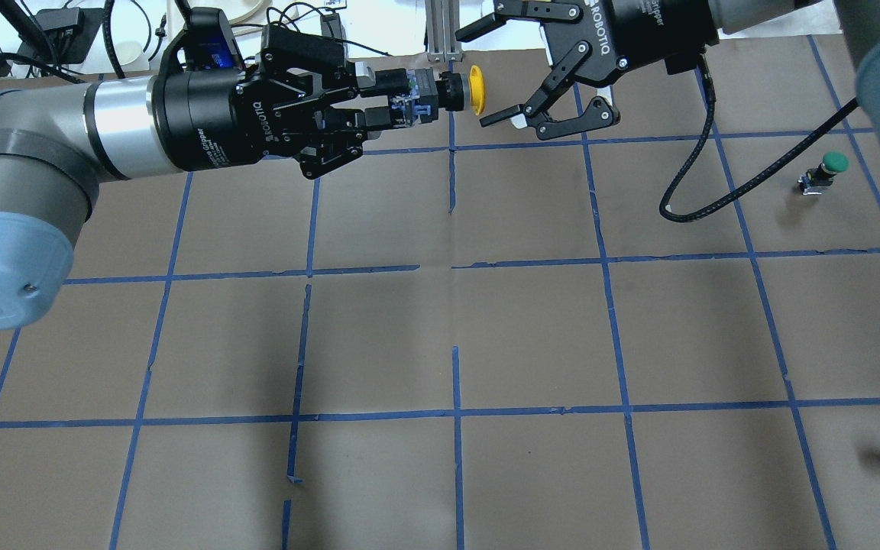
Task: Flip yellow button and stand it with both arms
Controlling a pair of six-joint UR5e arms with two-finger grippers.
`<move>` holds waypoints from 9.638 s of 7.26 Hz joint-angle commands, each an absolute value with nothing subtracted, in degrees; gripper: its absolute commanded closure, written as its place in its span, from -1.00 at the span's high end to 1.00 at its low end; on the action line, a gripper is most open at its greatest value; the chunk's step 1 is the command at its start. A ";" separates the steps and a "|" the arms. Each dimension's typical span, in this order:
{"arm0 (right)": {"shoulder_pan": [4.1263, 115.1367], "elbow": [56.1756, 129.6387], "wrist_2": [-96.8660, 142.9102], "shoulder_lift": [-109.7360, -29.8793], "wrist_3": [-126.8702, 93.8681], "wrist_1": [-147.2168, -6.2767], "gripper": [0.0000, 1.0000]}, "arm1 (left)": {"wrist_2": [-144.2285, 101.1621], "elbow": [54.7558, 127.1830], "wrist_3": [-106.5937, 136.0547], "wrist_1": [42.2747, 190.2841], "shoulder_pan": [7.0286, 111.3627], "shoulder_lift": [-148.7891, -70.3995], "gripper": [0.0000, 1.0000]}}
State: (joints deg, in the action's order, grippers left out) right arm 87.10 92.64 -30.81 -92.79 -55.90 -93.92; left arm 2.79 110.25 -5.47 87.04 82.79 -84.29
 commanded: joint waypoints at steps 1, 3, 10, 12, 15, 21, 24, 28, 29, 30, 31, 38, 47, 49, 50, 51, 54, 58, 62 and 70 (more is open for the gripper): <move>87.10 92.64 -30.23 -92.72 -55.90 -93.87 -0.57 | 2.73 109.95 -4.93 87.01 82.79 -84.20 -0.97; 87.10 92.64 -30.15 -92.81 -55.99 -93.78 -0.68 | 2.72 110.21 -5.01 86.84 82.79 -84.11 -0.96; 79.32 92.37 -31.03 -92.72 -53.98 -94.39 -0.74 | 4.65 109.77 2.35 82.64 82.53 -84.98 0.99; 75.95 92.72 -39.22 -92.72 -42.79 -93.52 -0.74 | 14.73 109.95 2.99 78.78 82.44 -86.22 0.99; 75.15 96.40 -65.63 -91.59 -11.84 -94.04 -0.79 | 32.20 109.43 4.04 78.22 82.62 -84.91 0.99; 65.33 114.66 -90.34 -91.40 30.98 -125.26 -0.84 | 79.45 91.27 3.52 88.66 88.48 -89.18 0.99; 54.62 120.66 -86.43 -91.14 47.87 -133.51 -0.84 | 86.75 88.50 1.94 91.23 89.65 -89.05 0.99; 43.62 122.08 -75.25 -87.73 65.36 -134.21 -0.83 | 90.88 89.38 -3.33 92.29 87.54 -87.89 0.99; 40.98 122.17 -71.49 -85.02 69.13 -137.52 -0.83 | 90.97 89.38 -3.34 92.20 87.19 -88.06 0.99; 39.04 122.08 -70.32 -82.73 73.35 -138.77 -0.83 | 90.71 89.38 -3.34 92.11 86.67 -88.07 0.99; 37.46 122.17 -67.35 -81.75 74.00 -138.78 -0.83 | 90.62 89.38 -3.34 92.11 86.31 -88.15 0.99; 35.17 125.77 -63.28 -81.65 78.05 -141.15 -0.74 | 90.53 89.38 -3.34 91.85 85.43 -88.33 0.99; 34.45 126.30 -62.58 -79.72 77.78 -140.71 0.42 | 90.79 89.38 -3.34 91.14 85.52 -88.24 0.99; 34.45 126.21 -62.67 -80.24 77.09 -140.63 0.90 | 90.79 89.30 -3.34 90.88 85.52 -88.24 0.99; 34.45 126.21 -62.75 -80.42 76.99 -140.63 0.97 | 90.79 89.30 -3.34 90.88 85.52 -88.24 0.99; 34.54 125.86 -63.28 -81.12 76.38 -140.63 0.97 | 90.79 89.30 -3.34 90.88 85.52 -88.24 0.99; 36.81 124.45 -66.44 -88.75 63.13 -138.79 0.98 | 90.79 89.12 -3.34 90.97 85.52 -88.24 0.99; 49.89 111.66 -78.28 -93.16 39.44 -117.04 0.99 | 91.05 87.98 -3.34 91.14 85.52 -88.59 0.99; 70.08 96.79 -86.99 -92.72 8.31 -95.93 1.00 | 91.05 87.80 -3.25 91.41 85.43 -88.59 0.99; 90.09 93.25 -89.74 -92.99 -16.69 -84.56 1.00 | 93.43 87.54 -1.94 92.90 85.78 -88.77 0.99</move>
State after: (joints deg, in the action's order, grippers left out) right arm 90.53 92.38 -89.69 -92.96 -16.23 -84.97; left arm 93.32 87.71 -2.47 92.31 85.74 -88.70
